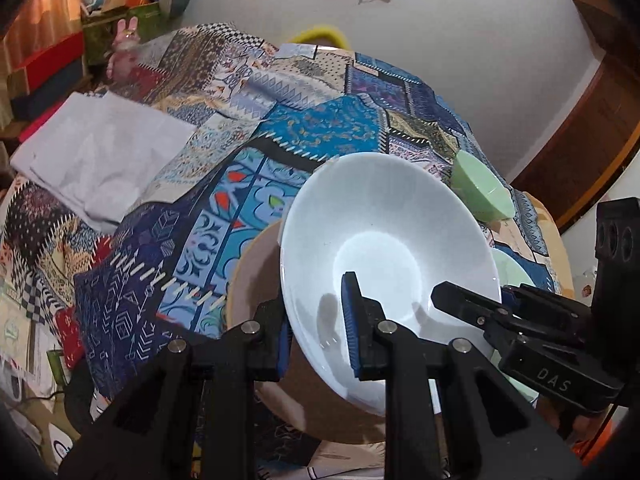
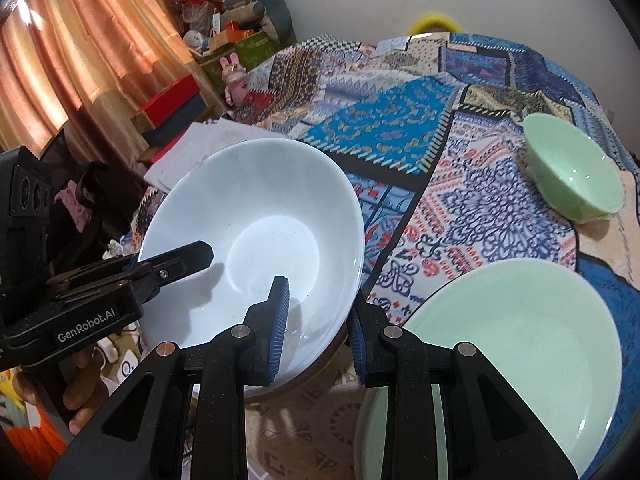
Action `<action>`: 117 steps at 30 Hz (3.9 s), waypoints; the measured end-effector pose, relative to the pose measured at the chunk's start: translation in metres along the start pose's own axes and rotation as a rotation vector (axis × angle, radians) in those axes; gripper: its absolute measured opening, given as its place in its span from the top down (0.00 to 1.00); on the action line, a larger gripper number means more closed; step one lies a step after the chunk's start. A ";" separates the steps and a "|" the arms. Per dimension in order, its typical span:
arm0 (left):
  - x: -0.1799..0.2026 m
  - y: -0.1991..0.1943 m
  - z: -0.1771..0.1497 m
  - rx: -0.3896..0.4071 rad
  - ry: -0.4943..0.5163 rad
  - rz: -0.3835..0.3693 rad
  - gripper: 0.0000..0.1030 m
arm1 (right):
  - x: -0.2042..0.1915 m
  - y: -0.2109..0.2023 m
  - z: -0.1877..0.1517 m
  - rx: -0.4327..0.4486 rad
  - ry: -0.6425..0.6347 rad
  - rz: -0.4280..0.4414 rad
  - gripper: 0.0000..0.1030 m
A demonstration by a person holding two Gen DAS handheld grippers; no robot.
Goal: Organize plates and bowls
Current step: 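Lift the white spotted bowl with both tools over the pale pink bowl, then lower the white spotted bowl onto the pink bowl and open both tools, then move both tools to the mint green bowl on the quilt, then grip the mint green bowl rim with both tools on opposite sides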
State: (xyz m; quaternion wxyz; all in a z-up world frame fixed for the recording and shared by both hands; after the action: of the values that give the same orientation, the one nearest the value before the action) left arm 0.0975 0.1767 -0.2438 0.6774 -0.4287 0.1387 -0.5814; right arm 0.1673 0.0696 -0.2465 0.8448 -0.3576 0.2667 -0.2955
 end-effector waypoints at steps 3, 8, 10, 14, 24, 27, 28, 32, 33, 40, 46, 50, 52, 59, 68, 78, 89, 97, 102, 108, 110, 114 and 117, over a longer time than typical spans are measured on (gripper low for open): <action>-0.003 0.001 -0.003 -0.002 -0.004 0.004 0.79 | -0.002 0.002 -0.003 -0.008 0.005 0.010 0.75; -0.010 0.003 -0.009 -0.014 -0.017 0.009 0.79 | -0.007 0.006 -0.007 -0.012 0.004 0.016 0.75; -0.010 0.002 -0.010 -0.011 -0.018 0.014 0.79 | -0.008 0.006 -0.007 -0.010 -0.003 0.013 0.75; -0.008 0.002 -0.010 -0.006 -0.003 0.041 0.79 | -0.008 0.005 -0.008 -0.009 -0.014 0.007 0.75; -0.004 0.006 -0.015 -0.001 0.066 0.114 0.79 | 0.000 -0.005 -0.004 0.023 0.002 0.009 0.75; -0.003 0.005 -0.015 0.018 0.096 0.150 0.79 | 0.005 -0.011 -0.004 0.047 -0.008 -0.024 0.73; -0.003 0.004 -0.014 0.024 0.106 0.164 0.79 | 0.006 -0.012 -0.003 0.051 -0.008 -0.022 0.73; -0.003 0.000 -0.011 0.050 0.129 0.212 0.72 | 0.008 -0.016 -0.004 0.054 -0.010 -0.026 0.73; -0.004 0.000 -0.011 0.045 0.118 0.199 0.70 | 0.009 -0.016 -0.005 0.052 -0.009 -0.026 0.73; -0.006 -0.003 -0.010 0.007 0.073 0.157 0.69 | 0.020 -0.023 -0.009 0.050 0.009 -0.033 0.73; -0.003 -0.018 0.001 0.053 0.083 0.176 0.60 | 0.042 -0.041 -0.007 0.076 0.027 -0.073 0.73; 0.011 -0.030 0.015 0.103 0.116 0.180 0.49 | 0.060 -0.057 -0.002 0.105 0.037 -0.114 0.73; 0.019 -0.031 0.020 0.108 0.125 0.167 0.40 | 0.068 -0.065 0.001 0.120 0.047 -0.130 0.73; 0.071 -0.018 0.045 0.105 0.194 0.112 0.17 | 0.110 -0.100 0.017 0.178 0.071 -0.227 0.68; 0.145 0.009 0.072 0.090 0.315 0.073 0.12 | 0.163 -0.137 0.037 0.254 0.105 -0.322 0.47; 0.210 0.062 0.104 0.039 0.382 0.047 0.09 | 0.218 -0.154 0.054 0.284 0.135 -0.389 0.47; 0.231 0.140 0.115 -0.045 0.432 0.091 0.09 | 0.262 -0.119 0.068 0.222 0.187 -0.346 0.47; 0.221 0.186 0.120 -0.097 0.427 0.139 0.09 | 0.277 -0.080 0.076 0.171 0.206 -0.304 0.47; 0.216 0.205 0.119 -0.121 0.416 0.129 0.10 | 0.282 -0.056 0.074 0.126 0.215 -0.283 0.47; 0.215 0.224 0.114 -0.173 0.382 0.100 0.27 | 0.286 -0.041 0.068 0.089 0.233 -0.255 0.55; 0.216 0.230 0.112 -0.186 0.378 0.100 0.37 | 0.288 -0.036 0.065 0.068 0.244 -0.241 0.60; 0.216 0.241 0.100 -0.258 0.346 0.068 0.56 | 0.289 -0.027 0.060 0.032 0.268 -0.204 0.71; 0.217 0.242 0.099 -0.269 0.340 0.057 0.59 | 0.287 -0.021 0.057 0.012 0.274 -0.182 0.77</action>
State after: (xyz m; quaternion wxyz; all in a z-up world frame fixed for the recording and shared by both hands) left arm 0.3895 0.0108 -0.2971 0.5970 -0.4071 0.3394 -0.6022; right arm 0.3945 -0.1151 -0.2646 0.7724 -0.3318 0.3441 -0.4182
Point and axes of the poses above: each gripper's, at about its wrist camera, not at the fingertips, and y roughly the way its jaws point, x to its right, z to its top, the point moved 10 cm from there along y, roughly the way its jaws point
